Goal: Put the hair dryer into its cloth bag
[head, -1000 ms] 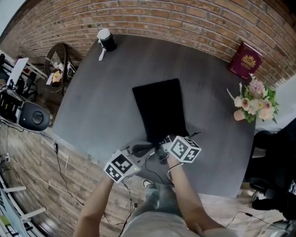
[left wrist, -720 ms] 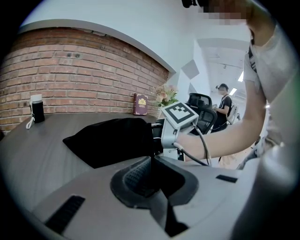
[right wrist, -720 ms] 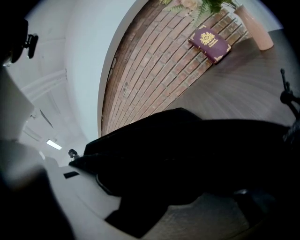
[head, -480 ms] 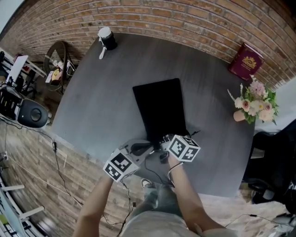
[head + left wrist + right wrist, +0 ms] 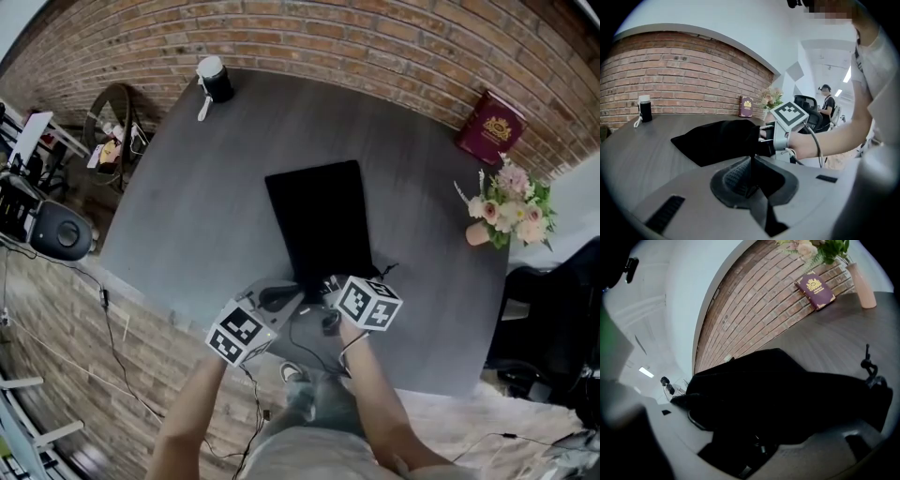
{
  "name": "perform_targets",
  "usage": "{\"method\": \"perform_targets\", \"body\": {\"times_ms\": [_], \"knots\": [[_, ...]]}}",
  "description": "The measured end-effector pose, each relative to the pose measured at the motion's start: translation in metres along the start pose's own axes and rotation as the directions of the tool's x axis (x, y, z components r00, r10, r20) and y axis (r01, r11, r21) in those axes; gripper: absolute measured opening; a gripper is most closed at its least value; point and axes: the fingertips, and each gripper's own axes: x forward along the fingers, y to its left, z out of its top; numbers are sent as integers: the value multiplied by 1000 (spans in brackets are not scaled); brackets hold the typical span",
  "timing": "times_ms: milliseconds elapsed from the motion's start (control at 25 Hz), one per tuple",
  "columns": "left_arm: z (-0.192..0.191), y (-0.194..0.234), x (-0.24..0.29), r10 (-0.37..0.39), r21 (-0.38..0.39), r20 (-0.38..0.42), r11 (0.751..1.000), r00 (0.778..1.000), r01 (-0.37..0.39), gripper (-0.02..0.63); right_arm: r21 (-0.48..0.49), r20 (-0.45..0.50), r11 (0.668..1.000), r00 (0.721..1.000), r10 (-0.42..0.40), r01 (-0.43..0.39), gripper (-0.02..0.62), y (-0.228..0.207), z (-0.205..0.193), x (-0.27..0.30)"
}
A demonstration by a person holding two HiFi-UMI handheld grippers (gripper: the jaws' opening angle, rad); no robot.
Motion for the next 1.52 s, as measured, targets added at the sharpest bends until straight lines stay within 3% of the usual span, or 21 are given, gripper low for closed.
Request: {"method": "perform_targets", "body": {"times_ms": [760, 1520], "knots": [[-8, -7, -5, 47, 77, -63, 996, 997, -42, 20, -113, -24, 992, 998, -51, 48, 347, 3, -15, -67], [-62, -11, 5, 153, 168, -212, 979, 965, -118, 20, -160, -10, 977, 990, -142, 138, 350, -11, -32, -164]]}}
